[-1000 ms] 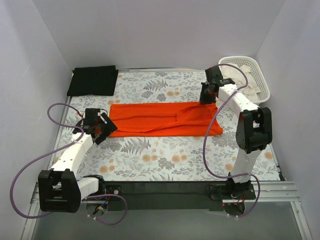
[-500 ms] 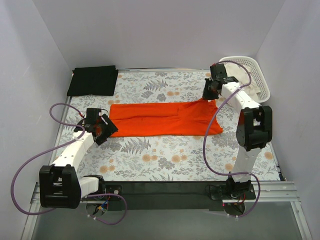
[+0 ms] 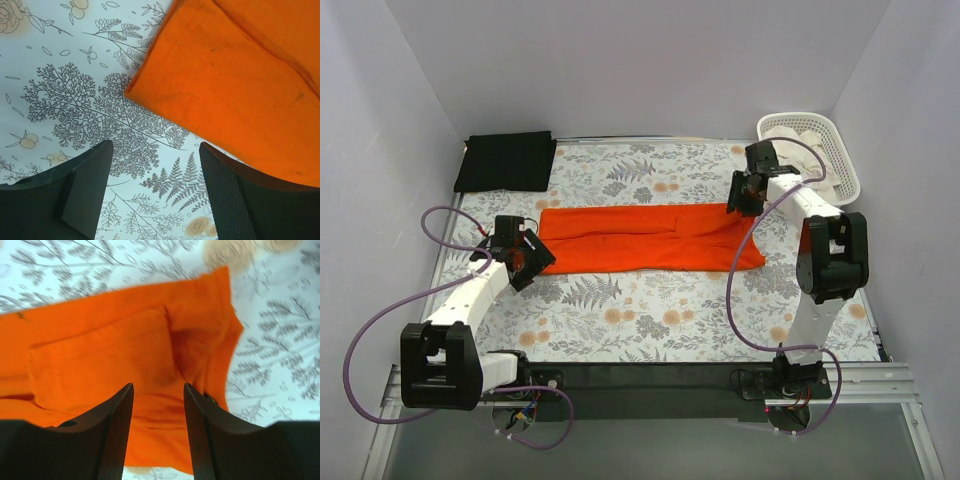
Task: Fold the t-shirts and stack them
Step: Fold the tshirt
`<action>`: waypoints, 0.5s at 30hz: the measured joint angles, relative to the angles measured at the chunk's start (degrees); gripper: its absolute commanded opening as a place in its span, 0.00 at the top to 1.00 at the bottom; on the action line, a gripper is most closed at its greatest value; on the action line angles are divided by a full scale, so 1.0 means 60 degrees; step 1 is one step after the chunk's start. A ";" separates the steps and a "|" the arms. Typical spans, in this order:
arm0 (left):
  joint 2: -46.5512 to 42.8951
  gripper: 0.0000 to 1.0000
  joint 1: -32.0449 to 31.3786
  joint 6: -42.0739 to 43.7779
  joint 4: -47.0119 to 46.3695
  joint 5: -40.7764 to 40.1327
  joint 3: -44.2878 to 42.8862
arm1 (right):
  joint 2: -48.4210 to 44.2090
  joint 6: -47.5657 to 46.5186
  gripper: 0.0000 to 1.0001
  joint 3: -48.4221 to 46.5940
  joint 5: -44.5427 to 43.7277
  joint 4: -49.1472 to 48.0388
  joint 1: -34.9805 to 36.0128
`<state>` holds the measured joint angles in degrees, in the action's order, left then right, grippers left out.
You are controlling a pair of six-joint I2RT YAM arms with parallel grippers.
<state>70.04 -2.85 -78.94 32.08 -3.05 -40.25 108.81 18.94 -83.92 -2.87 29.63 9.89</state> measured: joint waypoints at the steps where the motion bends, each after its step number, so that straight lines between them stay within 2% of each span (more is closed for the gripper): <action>1: 0.0004 0.35 0.0000 -0.0047 0.0000 -0.0066 -0.0004 | -0.0127 -0.0011 0.55 0.0237 0.0007 0.0029 -0.0091; 8: 0.0652 0.35 0.0000 -0.0317 -0.0164 -0.0525 -0.0321 | -0.2131 0.0069 0.48 0.2663 0.0266 0.0102 -0.1082; 11: 0.0969 0.35 0.0000 -0.0353 -0.0288 -0.0667 -0.0324 | -0.2907 0.0113 0.48 0.3654 0.0539 0.0113 -0.1457; 15: 0.1479 0.41 0.0000 -0.0350 -0.0455 -0.0761 -0.0331 | -0.3238 0.0211 0.50 0.4543 0.1027 0.0033 -0.1851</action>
<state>78.91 -2.85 -81.03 29.34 -7.62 -42.24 89.38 20.21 -56.66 3.29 29.82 -1.21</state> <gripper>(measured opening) 0.622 0.512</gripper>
